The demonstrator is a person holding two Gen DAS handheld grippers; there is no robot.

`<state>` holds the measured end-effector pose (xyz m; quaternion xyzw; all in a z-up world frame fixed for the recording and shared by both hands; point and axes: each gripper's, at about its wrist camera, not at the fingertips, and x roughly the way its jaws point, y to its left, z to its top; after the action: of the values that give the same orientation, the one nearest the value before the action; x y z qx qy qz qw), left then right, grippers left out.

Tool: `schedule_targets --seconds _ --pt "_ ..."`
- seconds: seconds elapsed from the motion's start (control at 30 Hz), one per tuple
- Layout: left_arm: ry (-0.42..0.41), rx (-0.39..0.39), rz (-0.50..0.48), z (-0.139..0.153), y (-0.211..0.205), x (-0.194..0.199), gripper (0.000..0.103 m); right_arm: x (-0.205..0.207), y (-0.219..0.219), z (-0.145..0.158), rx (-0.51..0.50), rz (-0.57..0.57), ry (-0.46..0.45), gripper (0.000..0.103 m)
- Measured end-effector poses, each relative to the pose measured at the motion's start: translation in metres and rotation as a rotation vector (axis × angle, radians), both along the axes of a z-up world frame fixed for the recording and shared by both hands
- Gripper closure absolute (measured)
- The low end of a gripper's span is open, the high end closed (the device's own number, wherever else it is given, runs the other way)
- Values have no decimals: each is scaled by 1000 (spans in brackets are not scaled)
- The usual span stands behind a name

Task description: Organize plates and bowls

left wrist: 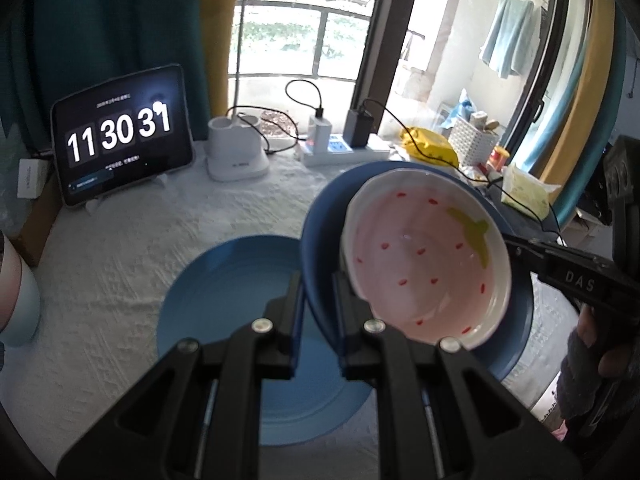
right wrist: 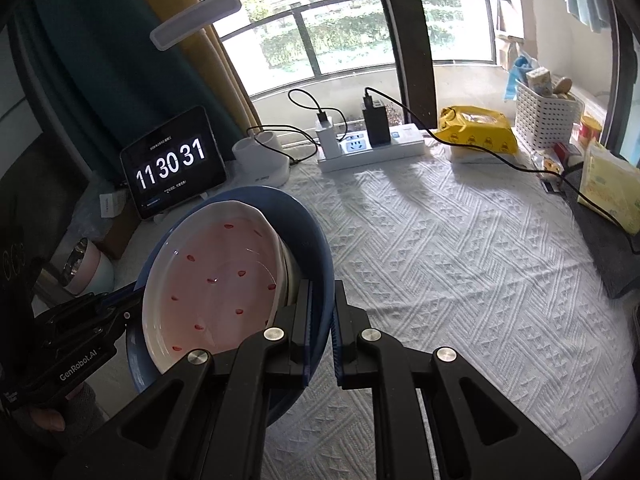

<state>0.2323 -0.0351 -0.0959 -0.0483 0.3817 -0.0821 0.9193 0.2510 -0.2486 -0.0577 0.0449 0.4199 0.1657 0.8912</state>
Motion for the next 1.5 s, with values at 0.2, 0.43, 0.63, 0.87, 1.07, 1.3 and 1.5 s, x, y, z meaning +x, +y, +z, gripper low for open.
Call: schedule_targets --seconds 0.2,0.43,0.63,0.87,1.07,1.3,1.5 --pt "-6 -6 27 2 15 -4 91 2 14 4 -6 24 -5 91" --pt "1 -6 63 -1 36 -8 91 6 35 -1 0 61 4 91" --pt "12 -15 97 -8 54 -11 91 11 53 -9 3 92 22 91" --pt "25 -22 122 -16 71 -10 91 16 74 -18 -4 116 40 91" --pt "41 -31 147 -24 84 -8 91 22 86 -30 5 130 75 91" --pt "51 -26 167 -31 91 -9 91 25 98 -40 3 143 101 91" --pt "56 -25 175 -32 92 -10 91 27 101 -46 4 146 113 91"
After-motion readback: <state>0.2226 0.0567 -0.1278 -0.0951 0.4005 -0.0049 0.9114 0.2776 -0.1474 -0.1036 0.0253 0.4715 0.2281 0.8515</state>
